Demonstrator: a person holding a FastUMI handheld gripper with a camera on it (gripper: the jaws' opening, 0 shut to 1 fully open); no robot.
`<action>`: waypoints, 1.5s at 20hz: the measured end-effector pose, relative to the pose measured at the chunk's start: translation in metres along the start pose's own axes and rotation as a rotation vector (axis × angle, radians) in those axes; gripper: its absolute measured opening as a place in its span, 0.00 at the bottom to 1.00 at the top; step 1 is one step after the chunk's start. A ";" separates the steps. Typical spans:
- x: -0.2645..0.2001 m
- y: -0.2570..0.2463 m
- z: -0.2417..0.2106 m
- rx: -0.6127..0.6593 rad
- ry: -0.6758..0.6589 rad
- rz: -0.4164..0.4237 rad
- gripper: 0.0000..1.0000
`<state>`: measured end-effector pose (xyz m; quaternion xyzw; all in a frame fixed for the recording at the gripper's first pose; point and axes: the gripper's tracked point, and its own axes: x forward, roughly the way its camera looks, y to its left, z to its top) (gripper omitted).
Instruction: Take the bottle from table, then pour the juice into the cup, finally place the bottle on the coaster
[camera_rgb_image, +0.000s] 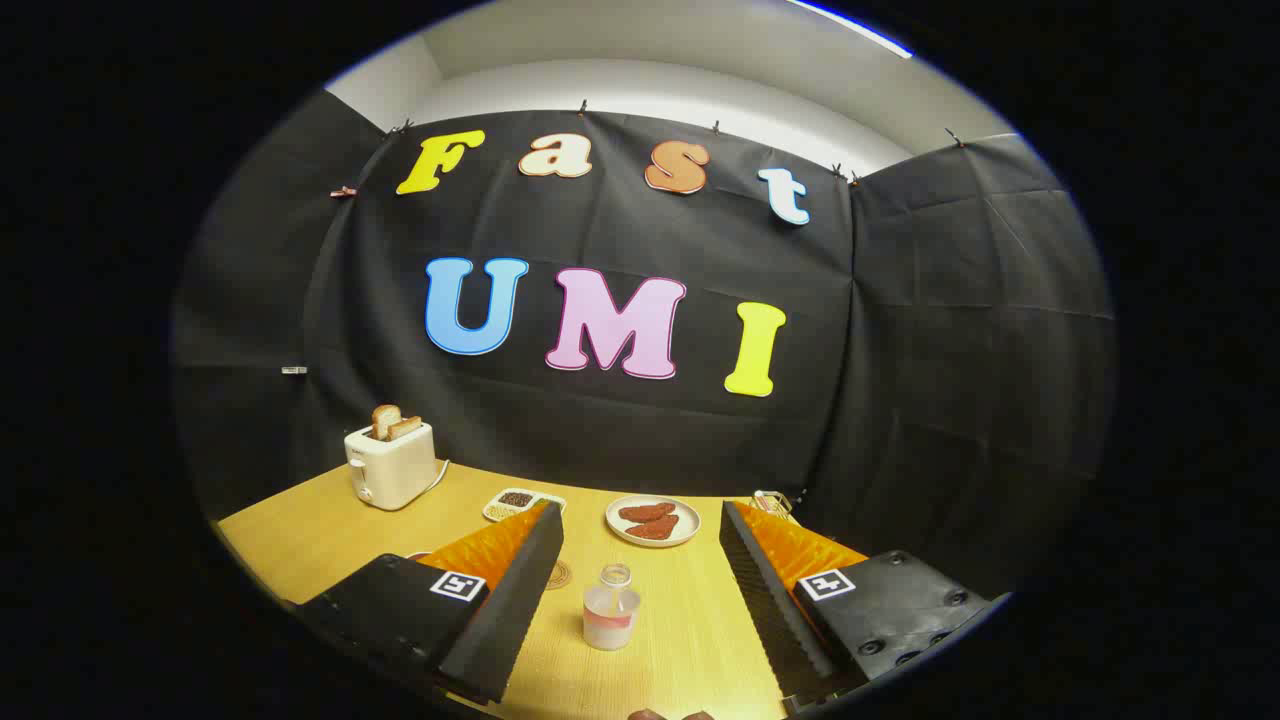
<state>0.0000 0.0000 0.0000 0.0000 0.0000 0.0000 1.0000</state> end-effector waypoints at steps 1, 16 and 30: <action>0.001 0.000 -0.002 -0.003 0.000 0.003 0.97; 0.005 0.009 -0.010 0.000 0.002 0.045 0.97; 0.030 0.010 -0.033 0.021 0.033 0.074 0.97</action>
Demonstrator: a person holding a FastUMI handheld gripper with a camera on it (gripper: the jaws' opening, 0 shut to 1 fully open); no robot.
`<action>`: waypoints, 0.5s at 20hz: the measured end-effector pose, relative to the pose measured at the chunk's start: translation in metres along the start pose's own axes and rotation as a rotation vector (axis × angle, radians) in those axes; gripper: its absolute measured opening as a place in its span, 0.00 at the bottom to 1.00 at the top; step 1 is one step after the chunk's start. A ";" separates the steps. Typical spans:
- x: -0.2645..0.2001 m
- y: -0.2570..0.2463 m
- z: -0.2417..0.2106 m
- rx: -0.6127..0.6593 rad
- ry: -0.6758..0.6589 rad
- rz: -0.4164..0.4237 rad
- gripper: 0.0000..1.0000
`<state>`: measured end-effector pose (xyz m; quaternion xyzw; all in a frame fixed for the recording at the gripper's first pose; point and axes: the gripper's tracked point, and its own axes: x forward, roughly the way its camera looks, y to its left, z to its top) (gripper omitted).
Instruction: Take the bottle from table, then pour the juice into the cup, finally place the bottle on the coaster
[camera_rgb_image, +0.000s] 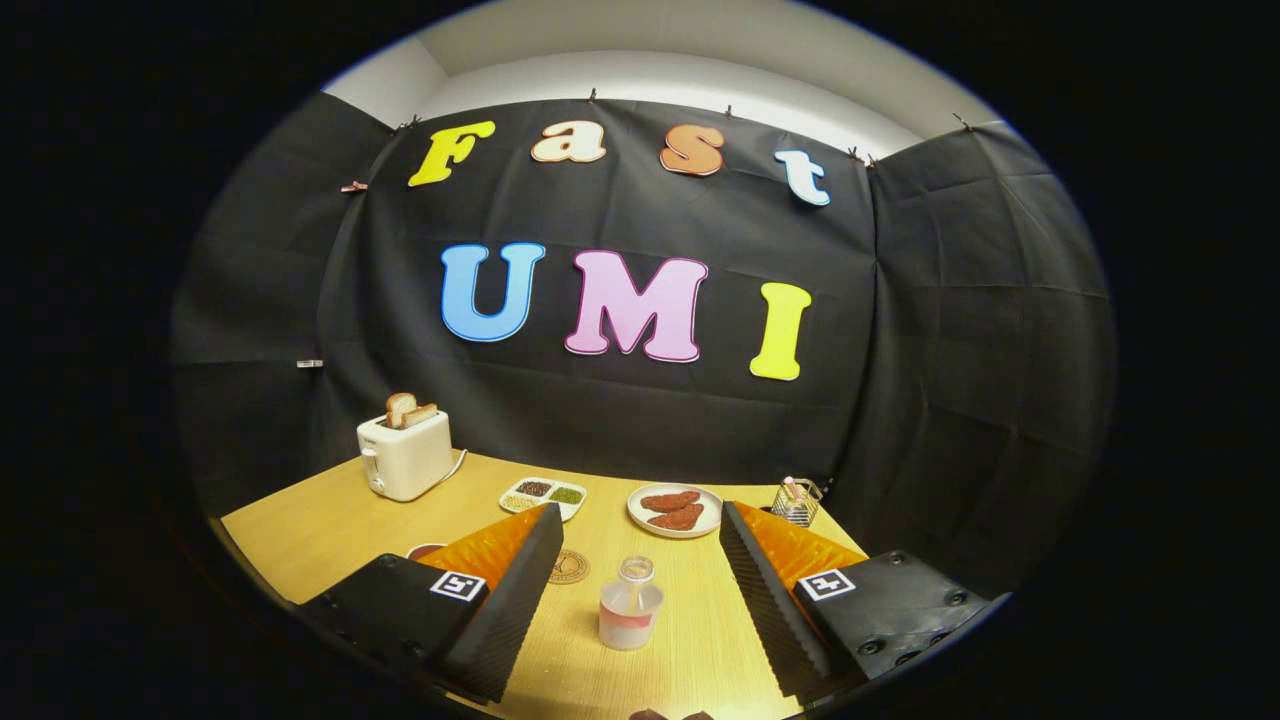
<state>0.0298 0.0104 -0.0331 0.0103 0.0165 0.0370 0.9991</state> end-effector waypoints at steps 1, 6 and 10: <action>0.003 0.000 -0.004 0.000 0.003 0.005 0.97; 0.021 0.002 -0.034 0.001 0.030 0.047 0.97; 0.035 0.006 -0.062 0.014 0.063 0.079 0.97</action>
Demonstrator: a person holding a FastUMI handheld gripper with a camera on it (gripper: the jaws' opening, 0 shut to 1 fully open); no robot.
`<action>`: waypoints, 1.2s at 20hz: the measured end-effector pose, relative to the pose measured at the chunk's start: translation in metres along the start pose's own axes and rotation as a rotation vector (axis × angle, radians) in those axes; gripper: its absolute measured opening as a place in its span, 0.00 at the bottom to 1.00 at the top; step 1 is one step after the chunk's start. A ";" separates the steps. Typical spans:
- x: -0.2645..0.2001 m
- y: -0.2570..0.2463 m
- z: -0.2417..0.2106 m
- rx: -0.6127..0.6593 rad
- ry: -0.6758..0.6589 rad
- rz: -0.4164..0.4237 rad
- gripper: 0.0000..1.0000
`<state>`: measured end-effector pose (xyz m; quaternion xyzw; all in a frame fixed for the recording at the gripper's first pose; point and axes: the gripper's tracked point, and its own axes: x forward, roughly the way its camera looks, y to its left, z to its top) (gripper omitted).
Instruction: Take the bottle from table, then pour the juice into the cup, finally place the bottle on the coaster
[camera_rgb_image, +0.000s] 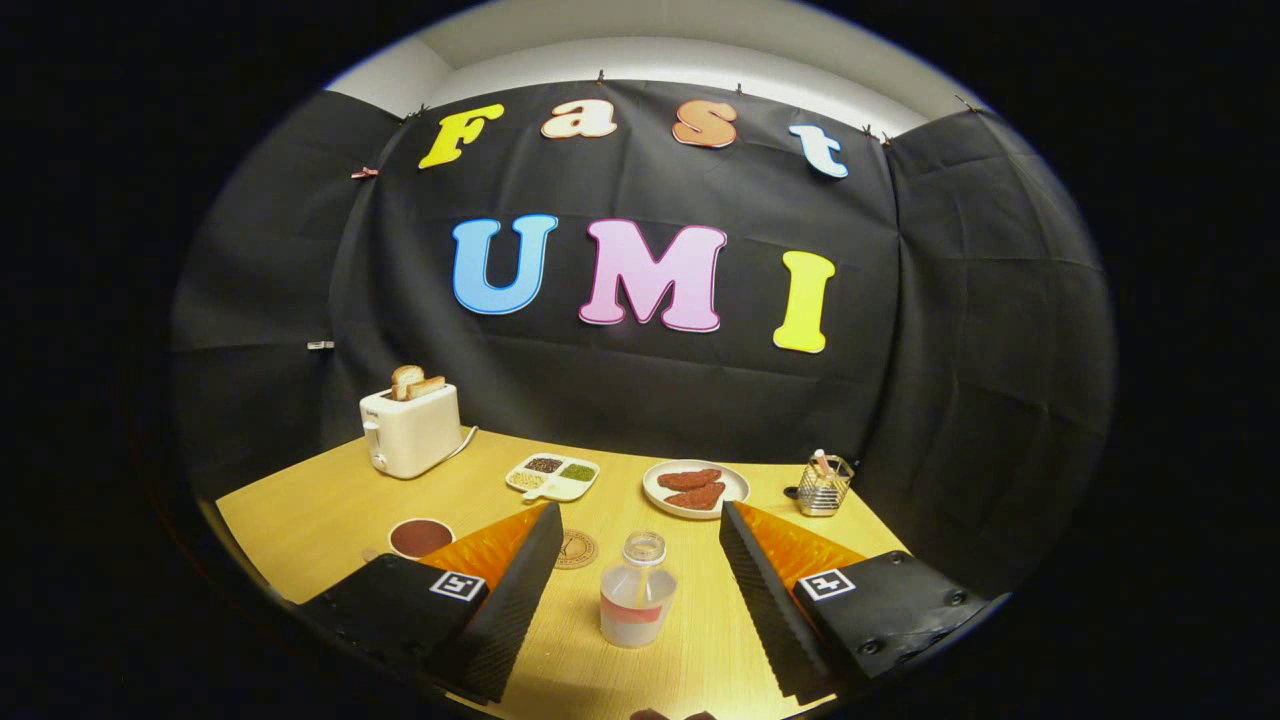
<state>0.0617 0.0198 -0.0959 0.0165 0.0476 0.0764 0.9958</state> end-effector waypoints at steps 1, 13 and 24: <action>0.005 0.000 -0.006 0.005 0.010 0.007 0.97; 0.043 -0.003 -0.069 0.027 0.064 0.026 0.97; 0.064 0.000 -0.120 0.097 0.117 0.025 0.98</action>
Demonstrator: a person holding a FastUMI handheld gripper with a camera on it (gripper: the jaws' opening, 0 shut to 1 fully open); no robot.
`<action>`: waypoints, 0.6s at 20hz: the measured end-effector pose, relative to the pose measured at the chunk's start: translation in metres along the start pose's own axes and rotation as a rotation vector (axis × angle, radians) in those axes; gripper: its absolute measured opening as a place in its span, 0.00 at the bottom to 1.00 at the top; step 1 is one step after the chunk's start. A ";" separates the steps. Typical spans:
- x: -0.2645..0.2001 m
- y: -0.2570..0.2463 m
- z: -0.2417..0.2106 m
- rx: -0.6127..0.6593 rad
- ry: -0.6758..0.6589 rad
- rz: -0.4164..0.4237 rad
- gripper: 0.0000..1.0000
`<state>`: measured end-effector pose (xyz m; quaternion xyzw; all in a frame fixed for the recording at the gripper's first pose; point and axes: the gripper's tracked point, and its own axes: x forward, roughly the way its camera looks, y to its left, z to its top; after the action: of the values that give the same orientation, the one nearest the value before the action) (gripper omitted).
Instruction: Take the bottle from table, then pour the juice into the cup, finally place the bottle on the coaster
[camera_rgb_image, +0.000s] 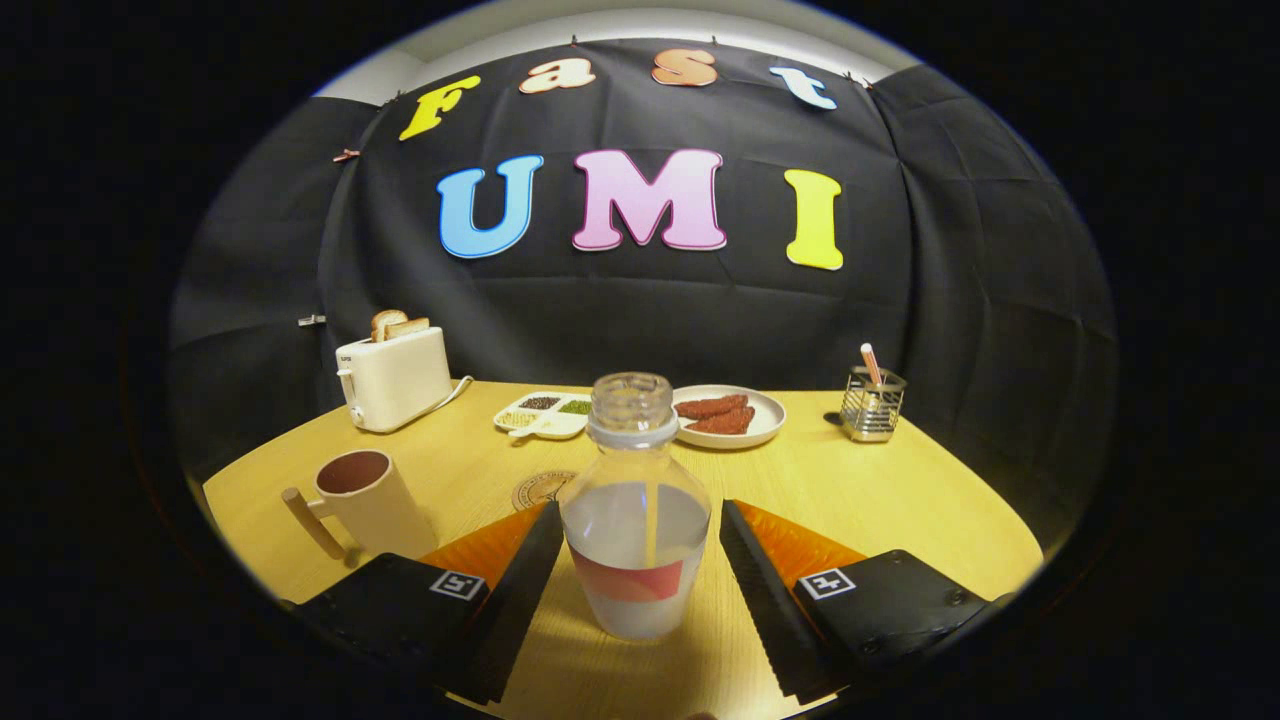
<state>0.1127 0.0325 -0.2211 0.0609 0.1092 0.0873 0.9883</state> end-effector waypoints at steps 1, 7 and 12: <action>0.002 0.002 0.000 0.001 -0.002 0.001 0.97; 0.016 0.007 -0.011 0.011 0.036 0.000 0.83; 0.020 0.010 -0.010 -0.030 0.030 0.026 0.78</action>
<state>0.1277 0.0467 -0.2337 0.0461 0.1218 0.1025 0.9862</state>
